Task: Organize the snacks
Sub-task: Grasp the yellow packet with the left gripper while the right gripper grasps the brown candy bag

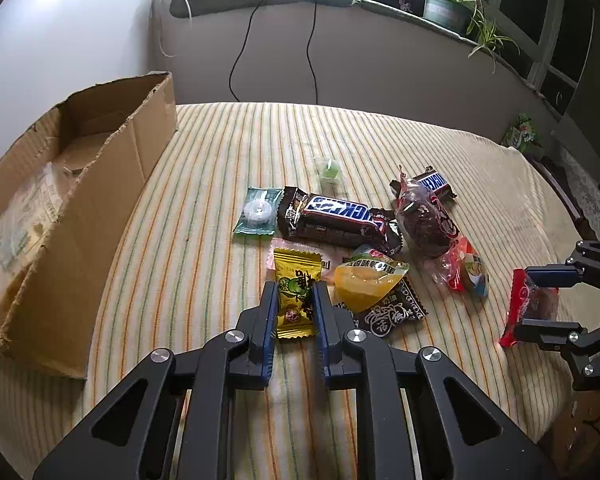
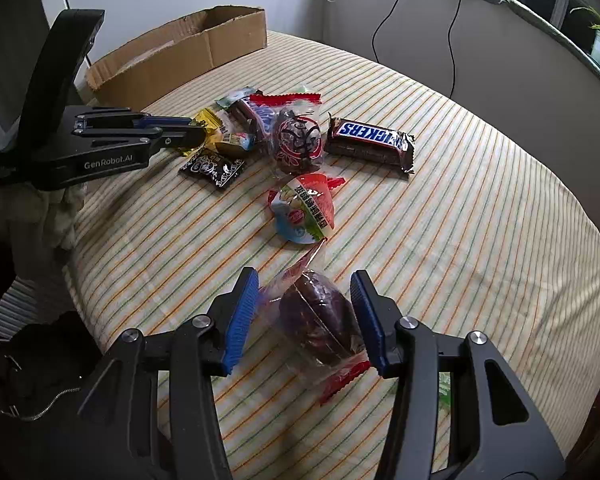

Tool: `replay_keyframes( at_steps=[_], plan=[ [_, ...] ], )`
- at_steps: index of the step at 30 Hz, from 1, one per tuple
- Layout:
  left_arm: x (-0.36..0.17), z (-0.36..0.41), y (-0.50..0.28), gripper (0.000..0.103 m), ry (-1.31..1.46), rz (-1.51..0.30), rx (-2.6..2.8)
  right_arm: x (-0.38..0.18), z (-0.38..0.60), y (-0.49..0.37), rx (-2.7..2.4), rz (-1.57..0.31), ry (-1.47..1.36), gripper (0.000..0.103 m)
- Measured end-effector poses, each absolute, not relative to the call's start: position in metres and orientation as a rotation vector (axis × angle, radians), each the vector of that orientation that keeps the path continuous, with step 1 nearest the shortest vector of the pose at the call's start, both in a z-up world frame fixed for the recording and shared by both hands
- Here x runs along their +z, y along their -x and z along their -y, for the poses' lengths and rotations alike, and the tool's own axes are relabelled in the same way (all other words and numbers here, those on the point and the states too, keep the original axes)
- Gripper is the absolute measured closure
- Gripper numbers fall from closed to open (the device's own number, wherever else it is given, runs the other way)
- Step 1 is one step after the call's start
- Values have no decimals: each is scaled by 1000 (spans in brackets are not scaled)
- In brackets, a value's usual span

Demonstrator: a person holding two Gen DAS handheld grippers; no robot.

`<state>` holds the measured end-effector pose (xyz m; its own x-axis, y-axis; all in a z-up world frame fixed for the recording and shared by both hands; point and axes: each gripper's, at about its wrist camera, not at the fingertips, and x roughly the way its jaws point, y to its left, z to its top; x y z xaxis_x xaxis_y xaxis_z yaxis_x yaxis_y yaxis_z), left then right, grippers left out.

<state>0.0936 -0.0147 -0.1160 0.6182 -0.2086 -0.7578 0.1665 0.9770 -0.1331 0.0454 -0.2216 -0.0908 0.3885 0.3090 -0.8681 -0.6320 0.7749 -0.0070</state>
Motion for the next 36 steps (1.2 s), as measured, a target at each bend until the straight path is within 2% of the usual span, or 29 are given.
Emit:
replay_keyframes(
  at_steps=[11,12,14,19,21,22,23,36],
  plan=[
    [-115,7,-92,89,86,-878,-215,-80,237,-48,660,-1048,349,45],
    [-115,7,-92,89,86,-878,-215,-77,238,-48,659,-1043,362,44],
    [-115,7,-92,89,87,-877,-214,-71,240,-47,663,-1030,390,33],
    [-115,5,-91,89,95,-875,-211,-78,239,-40,710,-1056,493,32],
    [-115,5,-91,90,95,-875,-211,-85,235,-37,698,-1055,540,35],
    [-115,4,-91,90,95,-874,-211,-89,234,-37,679,-1057,561,45],
    [-115,4,-91,90,96,-874,-211,-93,233,-39,667,-1066,565,62],
    [-107,-7,-81,92,127,-842,-199,-88,229,-46,645,-1046,371,67]
  ],
)
